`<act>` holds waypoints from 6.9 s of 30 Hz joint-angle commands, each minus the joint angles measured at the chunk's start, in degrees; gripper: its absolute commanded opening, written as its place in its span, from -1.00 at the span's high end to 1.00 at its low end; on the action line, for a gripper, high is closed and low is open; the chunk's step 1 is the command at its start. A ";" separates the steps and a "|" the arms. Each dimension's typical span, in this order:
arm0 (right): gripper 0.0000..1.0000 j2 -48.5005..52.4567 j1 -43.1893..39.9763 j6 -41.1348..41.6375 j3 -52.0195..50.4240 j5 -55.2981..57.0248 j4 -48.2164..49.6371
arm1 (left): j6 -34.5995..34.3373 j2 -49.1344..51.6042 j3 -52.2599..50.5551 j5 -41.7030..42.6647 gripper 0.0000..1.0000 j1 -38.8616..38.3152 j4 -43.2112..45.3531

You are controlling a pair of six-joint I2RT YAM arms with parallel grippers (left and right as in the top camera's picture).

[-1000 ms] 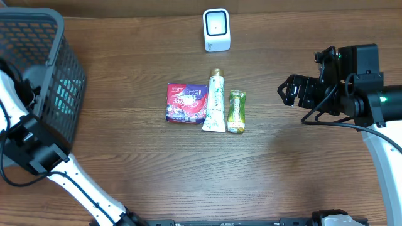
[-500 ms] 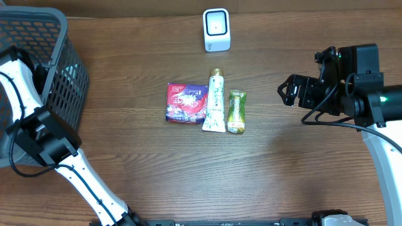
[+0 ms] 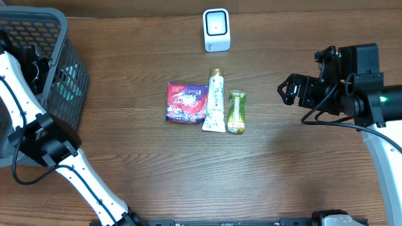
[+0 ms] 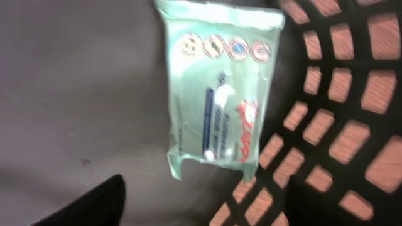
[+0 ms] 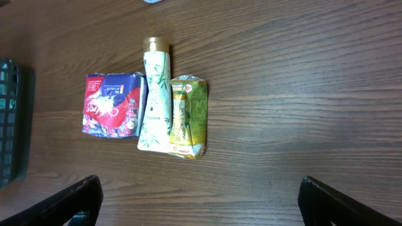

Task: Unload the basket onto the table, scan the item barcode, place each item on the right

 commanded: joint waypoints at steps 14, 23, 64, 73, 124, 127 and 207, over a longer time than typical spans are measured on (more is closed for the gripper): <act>-1.00 0.07 0.15 0.66 0.98 0.33 0.07 | -15.82 0.00 -6.88 -17.38 -1.00 -7.43 6.56; -1.00 0.07 0.15 0.66 0.98 0.35 -0.11 | -16.33 0.00 -16.26 -14.73 -0.93 -7.54 12.37; -1.00 0.07 0.15 0.66 0.98 0.33 0.15 | 3.80 -34.21 12.00 1.33 0.92 -22.75 -8.28; -1.00 0.07 0.15 0.59 0.98 0.35 0.17 | 4.09 -33.42 -18.40 -2.12 0.92 -33.90 -4.81; -1.00 0.07 0.15 0.63 0.98 0.33 0.72 | 7.30 -33.14 -32.44 -17.07 -0.43 -26.58 18.27; -1.00 0.07 0.15 0.63 0.98 0.31 0.70 | 8.87 -33.14 -32.41 -17.07 -0.42 -25.57 19.45; -0.67 25.40 19.21 14.93 0.98 10.36 8.92 | -6.36 -50.03 -25.64 -6.16 -1.00 -28.11 1.70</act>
